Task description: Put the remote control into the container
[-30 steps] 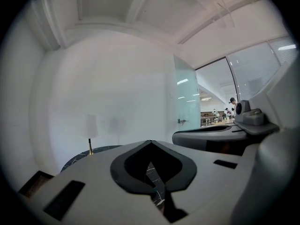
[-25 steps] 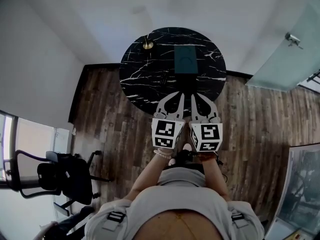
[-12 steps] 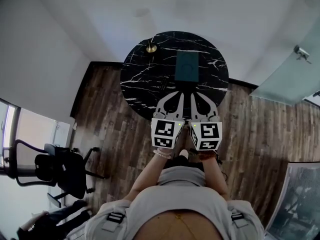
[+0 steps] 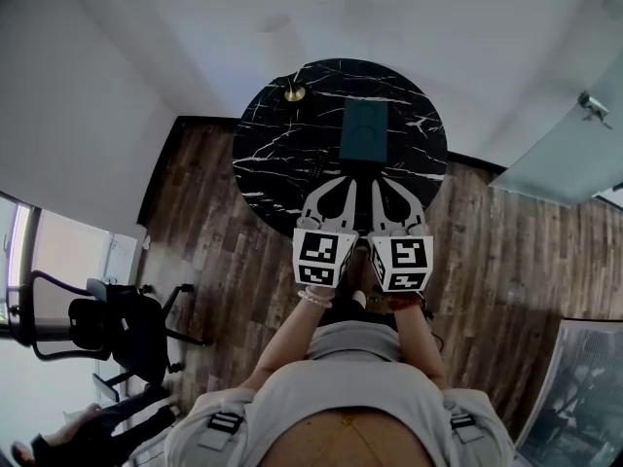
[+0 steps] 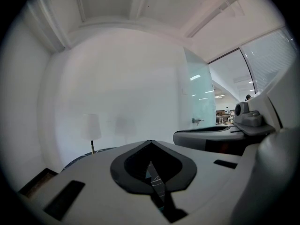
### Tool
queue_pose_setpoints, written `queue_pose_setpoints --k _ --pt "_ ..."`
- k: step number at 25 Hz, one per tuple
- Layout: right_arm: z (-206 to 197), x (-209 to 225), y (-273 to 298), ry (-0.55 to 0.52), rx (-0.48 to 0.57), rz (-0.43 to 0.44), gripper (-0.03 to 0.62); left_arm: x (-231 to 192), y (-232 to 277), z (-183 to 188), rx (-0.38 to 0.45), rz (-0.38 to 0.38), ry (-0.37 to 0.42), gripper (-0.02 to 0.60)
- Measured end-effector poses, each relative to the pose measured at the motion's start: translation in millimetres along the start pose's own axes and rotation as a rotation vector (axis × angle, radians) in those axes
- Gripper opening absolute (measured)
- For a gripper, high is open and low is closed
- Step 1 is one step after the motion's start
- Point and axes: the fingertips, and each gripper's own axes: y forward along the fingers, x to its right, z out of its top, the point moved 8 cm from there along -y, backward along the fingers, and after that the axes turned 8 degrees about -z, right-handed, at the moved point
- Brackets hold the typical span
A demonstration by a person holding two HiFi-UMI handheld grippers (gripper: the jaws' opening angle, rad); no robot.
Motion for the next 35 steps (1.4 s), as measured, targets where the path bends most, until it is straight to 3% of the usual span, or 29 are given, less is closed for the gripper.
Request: queue_pose_setpoints --k 24,35 --pt "-3.5 13.9 105.1 -0.01 -0.051 -0.094 0.011 -77.2 93.7 4.8 -0.018 -0.122 -0.006 0.006" --pt "-22.2 15.5 152.1 0.006 -0.104 -0.14 0.011 -121.4 124.5 -10.7 -0.06 -0.153 -0.03 0.006"
